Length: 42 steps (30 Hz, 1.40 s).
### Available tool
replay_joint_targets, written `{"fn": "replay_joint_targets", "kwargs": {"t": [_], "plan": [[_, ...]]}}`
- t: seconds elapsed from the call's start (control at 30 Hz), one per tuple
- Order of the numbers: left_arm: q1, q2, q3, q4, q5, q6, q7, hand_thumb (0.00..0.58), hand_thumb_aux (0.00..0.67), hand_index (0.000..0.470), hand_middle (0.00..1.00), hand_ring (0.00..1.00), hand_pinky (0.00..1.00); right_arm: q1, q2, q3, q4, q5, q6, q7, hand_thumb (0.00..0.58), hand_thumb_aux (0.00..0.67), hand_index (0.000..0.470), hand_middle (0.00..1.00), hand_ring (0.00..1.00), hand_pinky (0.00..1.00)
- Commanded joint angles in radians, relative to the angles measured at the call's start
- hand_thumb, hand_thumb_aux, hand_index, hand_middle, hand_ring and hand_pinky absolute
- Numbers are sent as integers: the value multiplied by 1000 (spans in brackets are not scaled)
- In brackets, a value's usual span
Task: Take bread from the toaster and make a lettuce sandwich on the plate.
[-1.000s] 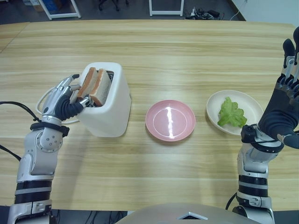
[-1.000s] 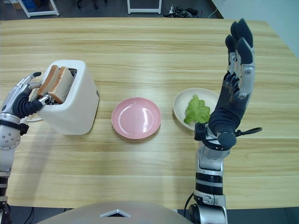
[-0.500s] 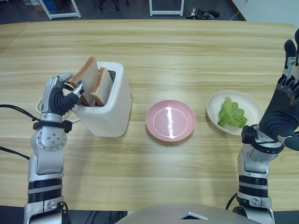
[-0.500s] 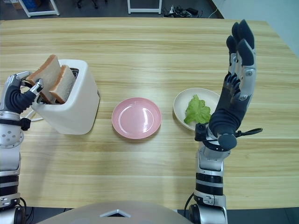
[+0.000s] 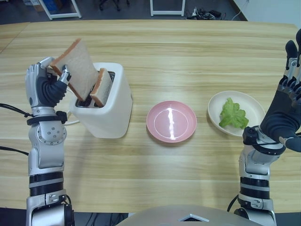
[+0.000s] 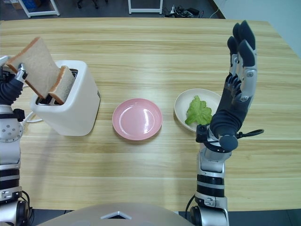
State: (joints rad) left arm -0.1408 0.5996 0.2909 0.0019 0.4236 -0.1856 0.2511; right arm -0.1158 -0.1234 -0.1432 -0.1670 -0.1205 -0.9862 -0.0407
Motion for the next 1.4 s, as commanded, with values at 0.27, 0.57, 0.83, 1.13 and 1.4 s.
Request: {"fn": "replay_joint_targets", "kwargs": {"t": [0.27, 0.57, 0.83, 1.13, 1.4], "plan": [[-47, -30, 44, -106, -52, -77, 42, 580, 670, 470, 1000, 1000, 1000, 4, 2, 2, 10, -11, -3, 2, 0, 0, 0, 0, 0, 0], [-145, -78, -38, -198, -133, -49, -74, 580, 670, 470, 1000, 1000, 1000, -10, 7, 6, 29, -18, -10, -2, 0, 0, 0, 0, 0, 0], [-297, -277, -312, -108, -337, 128, -347, 580, 670, 470, 1000, 1000, 1000, -38, 12, 8, 59, -25, -23, -14, 0, 0, 0, 0, 0, 0], [-164, -414, -483, 97, -320, 142, -445, 580, 670, 470, 1000, 1000, 1000, -55, 12, 20, 75, -22, -23, -16, 0, 0, 0, 0, 0, 0], [-125, -417, -491, 307, -260, 90, -412, 580, 670, 470, 1000, 1000, 1000, -54, 17, 28, 78, -25, -24, -17, 0, 0, 0, 0, 0, 0]]}}
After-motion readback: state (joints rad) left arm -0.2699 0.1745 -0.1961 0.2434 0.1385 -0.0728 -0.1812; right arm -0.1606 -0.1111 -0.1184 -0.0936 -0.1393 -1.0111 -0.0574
